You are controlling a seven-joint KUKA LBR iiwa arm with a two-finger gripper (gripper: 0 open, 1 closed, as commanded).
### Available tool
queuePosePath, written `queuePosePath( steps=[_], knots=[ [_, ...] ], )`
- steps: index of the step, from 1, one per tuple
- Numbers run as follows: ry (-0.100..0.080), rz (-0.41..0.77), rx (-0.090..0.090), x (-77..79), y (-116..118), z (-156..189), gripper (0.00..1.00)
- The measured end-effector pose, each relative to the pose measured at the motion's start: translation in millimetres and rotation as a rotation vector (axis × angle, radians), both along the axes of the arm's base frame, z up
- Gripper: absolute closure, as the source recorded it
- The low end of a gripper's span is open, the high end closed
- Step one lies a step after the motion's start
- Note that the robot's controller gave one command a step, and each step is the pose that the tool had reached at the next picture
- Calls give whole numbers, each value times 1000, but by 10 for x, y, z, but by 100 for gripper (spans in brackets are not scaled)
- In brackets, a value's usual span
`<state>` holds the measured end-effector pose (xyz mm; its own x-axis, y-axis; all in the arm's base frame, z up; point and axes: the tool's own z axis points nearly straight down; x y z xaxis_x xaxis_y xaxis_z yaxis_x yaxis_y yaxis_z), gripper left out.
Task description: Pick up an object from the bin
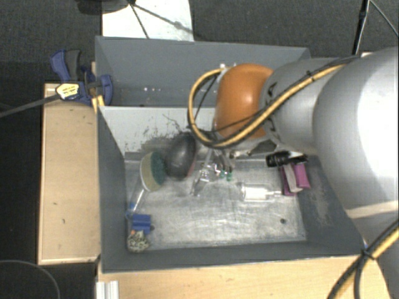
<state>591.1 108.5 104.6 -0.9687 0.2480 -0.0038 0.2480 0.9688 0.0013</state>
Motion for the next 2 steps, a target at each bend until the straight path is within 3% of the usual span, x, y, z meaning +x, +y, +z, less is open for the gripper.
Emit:
queuePosePath(
  steps=[1, 2],
  knots=[
    [1, 2, 0, -4, -1, 3, 100],
    [-6, 68, 1, -80, -95, 764, 100]
  ],
)
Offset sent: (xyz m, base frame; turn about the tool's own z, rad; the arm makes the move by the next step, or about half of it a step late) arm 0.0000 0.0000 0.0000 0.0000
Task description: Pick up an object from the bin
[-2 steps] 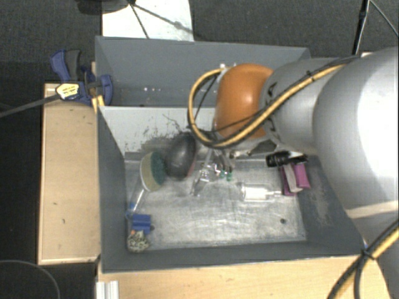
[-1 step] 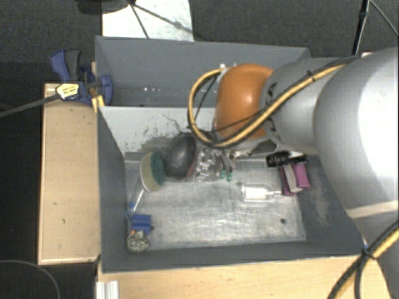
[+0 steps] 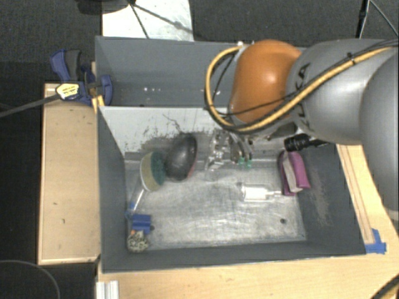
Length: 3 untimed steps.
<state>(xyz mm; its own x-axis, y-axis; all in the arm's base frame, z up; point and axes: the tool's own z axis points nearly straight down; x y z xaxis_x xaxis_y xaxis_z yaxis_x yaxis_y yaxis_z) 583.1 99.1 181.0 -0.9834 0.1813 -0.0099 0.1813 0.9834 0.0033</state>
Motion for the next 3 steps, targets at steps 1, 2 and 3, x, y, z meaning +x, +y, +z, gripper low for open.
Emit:
queuePosePath(
  steps=[1, 2, 3],
  knots=[
    [-3, 6, 1, -6, -4, 1050, 100],
    [14, -253, 0, -50, 276, -55, 100],
    [2, -221, 2, 62, 79, 434, 100]
  ],
)
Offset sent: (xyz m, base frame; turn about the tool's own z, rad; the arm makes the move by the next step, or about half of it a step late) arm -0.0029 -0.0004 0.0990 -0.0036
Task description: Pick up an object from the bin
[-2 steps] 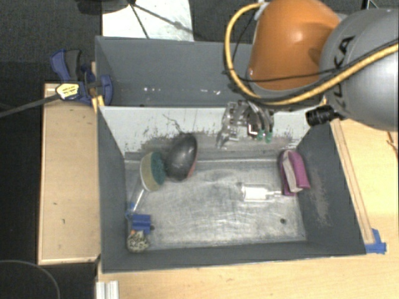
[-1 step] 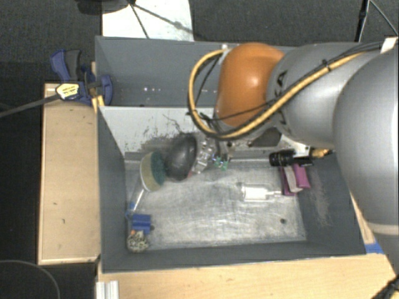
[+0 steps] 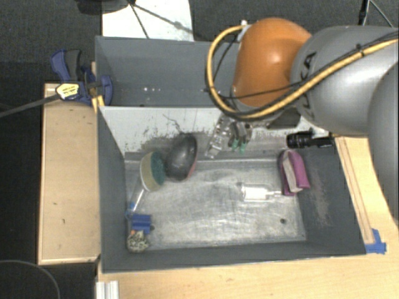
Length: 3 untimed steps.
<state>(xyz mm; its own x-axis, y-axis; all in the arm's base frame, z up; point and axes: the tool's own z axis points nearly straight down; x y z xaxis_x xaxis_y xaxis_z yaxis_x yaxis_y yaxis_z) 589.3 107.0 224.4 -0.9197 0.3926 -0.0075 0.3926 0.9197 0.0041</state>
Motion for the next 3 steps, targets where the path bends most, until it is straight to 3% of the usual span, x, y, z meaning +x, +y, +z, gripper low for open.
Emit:
queuePosePath(
  steps=[1, 2, 3],
  knots=[
    [6, 4, -1, -13, 10, -30, 0],
    [11, -1, 1, 22, 727, -477, 0],
    [2, -51, 1, -53, 331, -1500, 0]
  ],
)
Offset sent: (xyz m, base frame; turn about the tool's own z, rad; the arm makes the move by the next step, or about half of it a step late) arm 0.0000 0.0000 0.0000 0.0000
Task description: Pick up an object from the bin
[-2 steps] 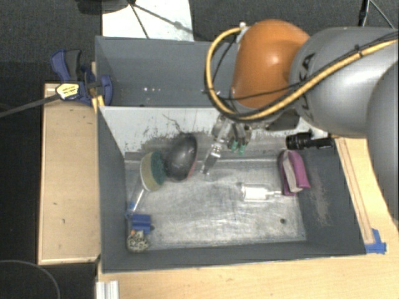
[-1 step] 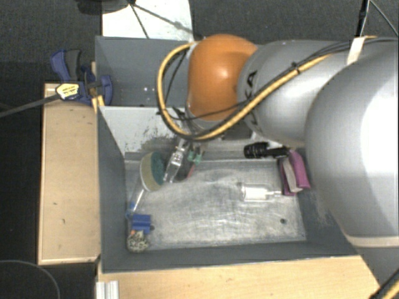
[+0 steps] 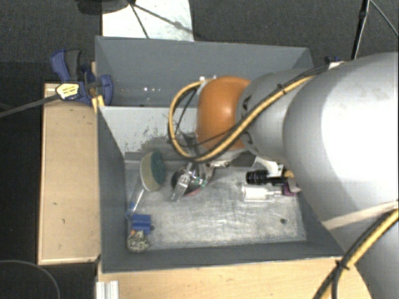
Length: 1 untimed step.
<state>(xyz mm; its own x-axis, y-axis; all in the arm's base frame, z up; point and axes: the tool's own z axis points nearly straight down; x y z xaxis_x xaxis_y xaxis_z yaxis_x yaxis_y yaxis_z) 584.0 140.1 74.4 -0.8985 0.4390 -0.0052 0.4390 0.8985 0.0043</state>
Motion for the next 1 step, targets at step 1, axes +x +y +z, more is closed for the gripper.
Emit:
queuePosePath(
  steps=[1],
  knots=[
    [-2, 1, 2, 10, 19, 30, 100]
  ],
)
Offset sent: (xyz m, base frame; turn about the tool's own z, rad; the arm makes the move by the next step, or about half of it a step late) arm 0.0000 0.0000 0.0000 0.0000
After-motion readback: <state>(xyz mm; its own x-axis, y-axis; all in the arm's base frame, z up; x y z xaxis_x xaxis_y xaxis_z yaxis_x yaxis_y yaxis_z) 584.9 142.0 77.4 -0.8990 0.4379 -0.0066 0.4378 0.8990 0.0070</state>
